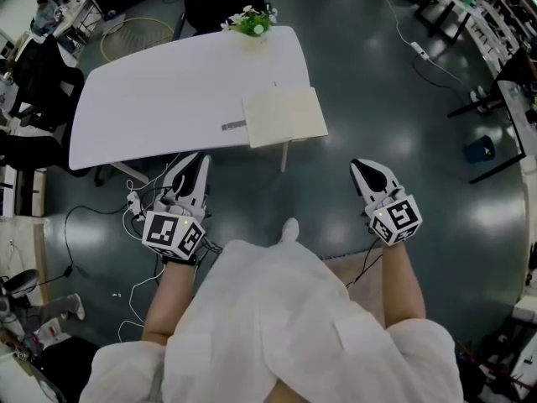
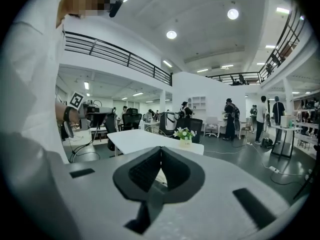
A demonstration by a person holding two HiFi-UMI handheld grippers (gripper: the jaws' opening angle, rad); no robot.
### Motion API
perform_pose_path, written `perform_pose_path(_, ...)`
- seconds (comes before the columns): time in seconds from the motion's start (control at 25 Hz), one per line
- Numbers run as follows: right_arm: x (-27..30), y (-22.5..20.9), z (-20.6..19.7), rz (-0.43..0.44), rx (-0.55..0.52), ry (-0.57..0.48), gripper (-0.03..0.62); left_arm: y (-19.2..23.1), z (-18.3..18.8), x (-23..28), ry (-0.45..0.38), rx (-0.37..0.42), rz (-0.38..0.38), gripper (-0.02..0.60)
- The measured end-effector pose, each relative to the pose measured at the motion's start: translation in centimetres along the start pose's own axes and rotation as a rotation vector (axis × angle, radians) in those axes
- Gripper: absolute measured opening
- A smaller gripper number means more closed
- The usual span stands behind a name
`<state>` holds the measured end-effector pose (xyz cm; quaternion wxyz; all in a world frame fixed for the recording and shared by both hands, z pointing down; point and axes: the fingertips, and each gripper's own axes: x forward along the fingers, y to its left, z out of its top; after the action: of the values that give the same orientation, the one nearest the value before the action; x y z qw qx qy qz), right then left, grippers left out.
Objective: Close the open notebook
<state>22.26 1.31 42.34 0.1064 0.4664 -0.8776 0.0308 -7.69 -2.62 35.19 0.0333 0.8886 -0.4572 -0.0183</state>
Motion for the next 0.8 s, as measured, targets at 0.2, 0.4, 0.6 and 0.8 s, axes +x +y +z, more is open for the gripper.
perform_pose_path(0.2, 3.4, -3.5, -0.2, 0.048, -0.004, -0.003, 0.005, -0.2, -0.7, 4.1, 0.012, 0.012, 0.026, 0.015)
perform_pose_path(0.4, 6.2, -6.1, -1.4, 0.072, 0.016, -0.01, 0.005, -1.4, -1.8, 6.9, 0.022, 0.011, 0.041, 0.015)
perform_pose_path(0.6, 9.3, -7.1, -3.5, 0.087, 0.048, 0.013, 0.006, -1.6, -3.7, 8.2, 0.065, 0.004, 0.038, 0.015)
perform_pose_path(0.8, 11.7, -7.8, -6.1, 0.084, 0.071, 0.061, 0.015, -1.1, -4.8, 9.6, 0.11, -0.012, 0.038, 0.015)
